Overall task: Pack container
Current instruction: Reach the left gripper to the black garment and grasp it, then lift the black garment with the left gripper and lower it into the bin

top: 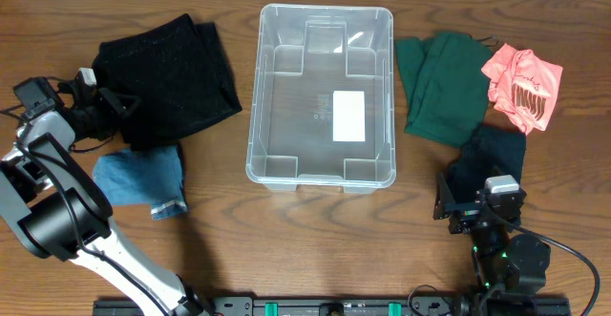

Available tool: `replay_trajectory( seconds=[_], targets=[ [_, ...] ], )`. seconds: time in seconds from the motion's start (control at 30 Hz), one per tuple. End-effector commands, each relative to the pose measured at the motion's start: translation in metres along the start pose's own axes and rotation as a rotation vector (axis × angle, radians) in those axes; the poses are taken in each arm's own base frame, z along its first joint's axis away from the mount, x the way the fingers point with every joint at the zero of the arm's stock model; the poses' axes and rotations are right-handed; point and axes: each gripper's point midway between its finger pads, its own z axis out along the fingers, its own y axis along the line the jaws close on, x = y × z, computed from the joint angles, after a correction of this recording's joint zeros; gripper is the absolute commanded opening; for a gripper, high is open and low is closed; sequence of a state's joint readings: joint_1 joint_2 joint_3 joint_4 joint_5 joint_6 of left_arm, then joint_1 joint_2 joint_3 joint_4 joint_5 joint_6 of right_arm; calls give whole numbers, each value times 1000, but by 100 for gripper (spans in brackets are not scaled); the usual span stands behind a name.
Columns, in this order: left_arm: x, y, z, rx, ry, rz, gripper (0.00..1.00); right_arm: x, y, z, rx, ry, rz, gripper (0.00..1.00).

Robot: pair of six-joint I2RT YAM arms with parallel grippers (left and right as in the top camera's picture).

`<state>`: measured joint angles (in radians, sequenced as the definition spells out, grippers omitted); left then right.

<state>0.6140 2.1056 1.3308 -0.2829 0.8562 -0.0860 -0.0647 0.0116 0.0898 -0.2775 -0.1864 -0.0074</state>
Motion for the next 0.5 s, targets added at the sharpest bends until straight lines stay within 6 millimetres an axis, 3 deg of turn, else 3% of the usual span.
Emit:
replay_trajectory(
  seconds=[0.0,0.23,0.47],
  targets=[
    [-13,-39,-14,100,-25,13,6,0,-1,0,1,-1,12,99],
    [-36,-121,-74,187,-141,89,6,0,-1,0,1,-2,12,99],
    [-28,-241,-151,291,-289,280,6,0,-1,0,1,-2,12,99]
  ],
)
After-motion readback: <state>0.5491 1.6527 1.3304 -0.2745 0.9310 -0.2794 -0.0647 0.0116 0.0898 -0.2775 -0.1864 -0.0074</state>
